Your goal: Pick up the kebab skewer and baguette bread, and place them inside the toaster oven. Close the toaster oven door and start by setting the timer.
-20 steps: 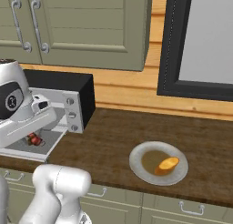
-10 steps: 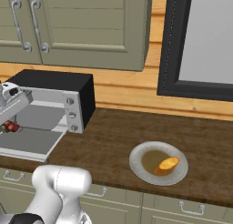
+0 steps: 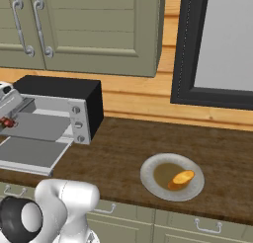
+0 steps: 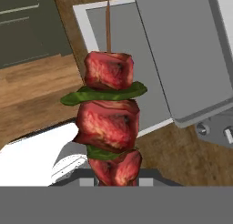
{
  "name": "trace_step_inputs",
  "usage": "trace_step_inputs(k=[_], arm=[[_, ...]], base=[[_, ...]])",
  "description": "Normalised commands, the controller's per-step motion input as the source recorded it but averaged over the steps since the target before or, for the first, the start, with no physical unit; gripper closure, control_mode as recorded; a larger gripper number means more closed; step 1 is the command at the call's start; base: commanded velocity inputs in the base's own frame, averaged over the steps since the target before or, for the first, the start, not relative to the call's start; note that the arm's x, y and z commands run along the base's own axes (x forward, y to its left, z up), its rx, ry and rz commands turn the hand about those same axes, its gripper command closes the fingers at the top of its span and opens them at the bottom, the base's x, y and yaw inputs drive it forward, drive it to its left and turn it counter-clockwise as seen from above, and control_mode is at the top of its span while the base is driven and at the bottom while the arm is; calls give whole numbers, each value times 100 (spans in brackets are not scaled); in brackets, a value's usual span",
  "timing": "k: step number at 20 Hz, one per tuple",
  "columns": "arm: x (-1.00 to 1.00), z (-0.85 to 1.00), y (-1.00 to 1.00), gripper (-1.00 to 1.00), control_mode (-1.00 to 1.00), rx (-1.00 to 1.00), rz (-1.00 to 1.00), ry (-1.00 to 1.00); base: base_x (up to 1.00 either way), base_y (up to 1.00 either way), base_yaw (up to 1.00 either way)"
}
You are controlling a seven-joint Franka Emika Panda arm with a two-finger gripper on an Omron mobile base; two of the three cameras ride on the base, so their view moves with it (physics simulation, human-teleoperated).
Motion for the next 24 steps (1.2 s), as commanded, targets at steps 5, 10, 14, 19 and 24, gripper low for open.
trace_step_inputs(k=[5, 10, 14, 19, 24], arm=[[21, -43, 18, 100, -100, -4, 0, -18], [2, -37, 12, 100, -100, -4, 2, -36], [39, 8, 23, 100, -100, -1, 1, -11], [35, -1, 42, 100, -100, -6, 0, 0], [40, -5, 41, 100, -100, -4, 0, 0]], base=[[0, 0, 0], [0, 0, 0], [0, 0, 0], [0, 0, 0], [0, 0, 0]])
